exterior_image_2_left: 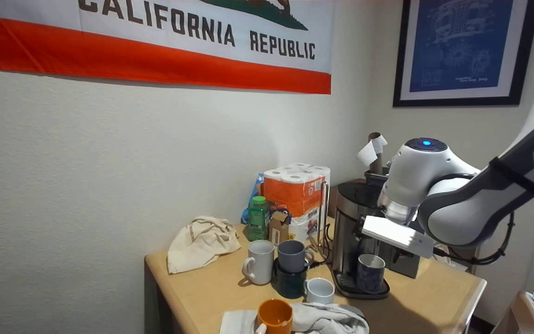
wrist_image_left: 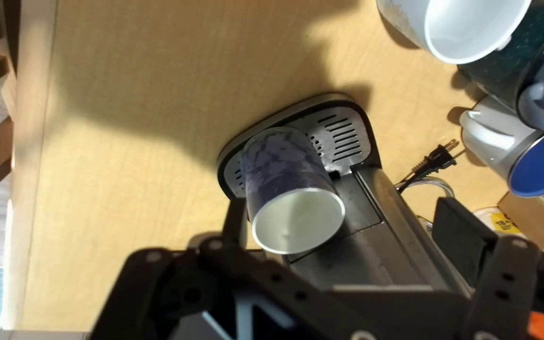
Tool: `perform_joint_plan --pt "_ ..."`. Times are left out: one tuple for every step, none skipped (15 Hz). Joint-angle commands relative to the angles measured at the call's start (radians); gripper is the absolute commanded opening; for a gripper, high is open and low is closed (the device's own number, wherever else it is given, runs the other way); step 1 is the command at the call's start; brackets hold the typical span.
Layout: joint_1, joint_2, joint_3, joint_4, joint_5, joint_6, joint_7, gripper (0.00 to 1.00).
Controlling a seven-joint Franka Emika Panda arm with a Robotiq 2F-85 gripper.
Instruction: Put the blue cup on the base of the coffee maker
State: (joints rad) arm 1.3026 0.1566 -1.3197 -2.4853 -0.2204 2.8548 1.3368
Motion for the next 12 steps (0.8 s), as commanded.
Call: perform_joint_plan --pt "0.067 -0.072 -0.048 0.055 -0.080 -0.104 -0.052 1.00" --pt "0.079 -0.084 -0.050 0.070 -0.097 -0.134 -0.062 1.00" --pt "0.087 -0.102 -0.049 0.081 -0.112 -0.160 -0.079 1.00" --pt "0.093 -0.112 -0.047 0.093 -0.126 -0.183 -0.091 1.00" --pt "0.098 -0.128 -0.044 0.101 -0.137 -0.206 -0.111 1.00" --pt "0.101 -0.135 -0.040 0.111 -0.148 -0.225 -0.122 1.00" --pt "0.105 -0.144 -0.038 0.119 -0.160 -0.244 -0.134 1.00" --pt "0.108 -0.152 -0.035 0.125 -0.173 -0.257 -0.147 1.00" --pt "0.110 -0.152 -0.035 0.131 -0.193 -0.266 -0.159 1.00" --pt "0.111 -0.158 -0.032 0.134 -0.207 -0.273 -0.165 1.00" --pt "0.110 -0.161 -0.031 0.135 -0.226 -0.273 -0.176 1.00" --pt "0.110 -0.166 -0.029 0.136 -0.242 -0.279 -0.175 1.00"
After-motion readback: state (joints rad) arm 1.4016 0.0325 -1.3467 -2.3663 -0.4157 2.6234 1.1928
